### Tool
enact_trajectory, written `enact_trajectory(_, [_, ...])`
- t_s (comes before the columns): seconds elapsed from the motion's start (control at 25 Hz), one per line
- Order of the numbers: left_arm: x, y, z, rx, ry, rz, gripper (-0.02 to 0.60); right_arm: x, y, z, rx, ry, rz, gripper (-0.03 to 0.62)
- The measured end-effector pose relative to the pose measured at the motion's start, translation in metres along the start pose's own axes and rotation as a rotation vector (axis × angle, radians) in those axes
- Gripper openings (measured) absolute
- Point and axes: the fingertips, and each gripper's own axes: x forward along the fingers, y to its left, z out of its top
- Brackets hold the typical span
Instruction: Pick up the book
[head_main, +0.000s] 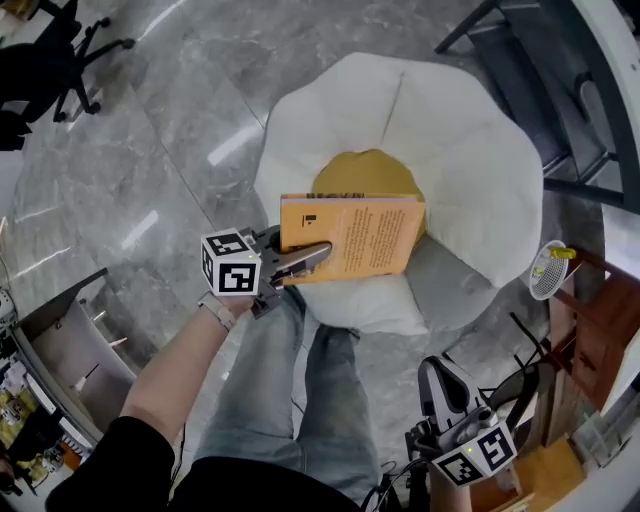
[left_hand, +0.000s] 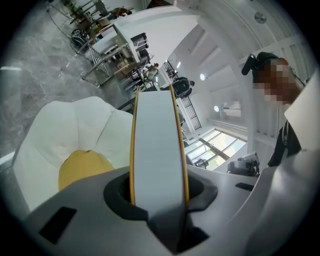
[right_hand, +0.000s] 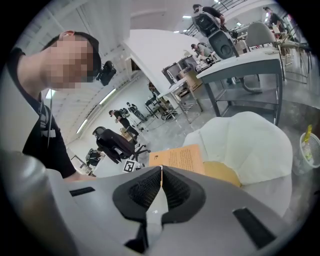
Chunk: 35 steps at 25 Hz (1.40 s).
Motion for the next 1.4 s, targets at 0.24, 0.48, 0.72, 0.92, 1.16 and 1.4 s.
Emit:
enact_trajectory(0.24, [-0.017, -0.075, 0.030, 0.030, -0.060, -0.032, 0.155, -0.031, 0.022, 0.031, -0.034, -0.060, 0.005, 0.026])
enact_trajectory(0.48, [-0.040, -0.143, 0.061, 0.033, -0.113, -0.047, 0.155, -0.053, 0.056, 0.060, -0.071, -0.088, 0.027, 0.026])
enact_trajectory(0.72, [-0.062, -0.215, 0.097, 0.116, -0.168, -0.033, 0.155, -0.083, 0.095, 0.083, -0.131, -0.142, 0.061, 0.026])
enact_trajectory(0.92, [-0.084, -0.271, 0.117, 0.143, -0.233, -0.030, 0.155, -0.107, 0.125, 0.102, -0.179, -0.170, 0.082, 0.026])
enact_trajectory(1.16, [-0.108, -0.340, 0.129, 0.206, -0.282, -0.040, 0.155, -0.140, 0.154, 0.129, -0.239, -0.232, 0.099, 0.026])
enact_trajectory(1.4, [-0.138, -0.396, 0.135, 0.234, -0.342, -0.042, 0.155, -0.176, 0.177, 0.151, -0.284, -0.314, 0.105, 0.026])
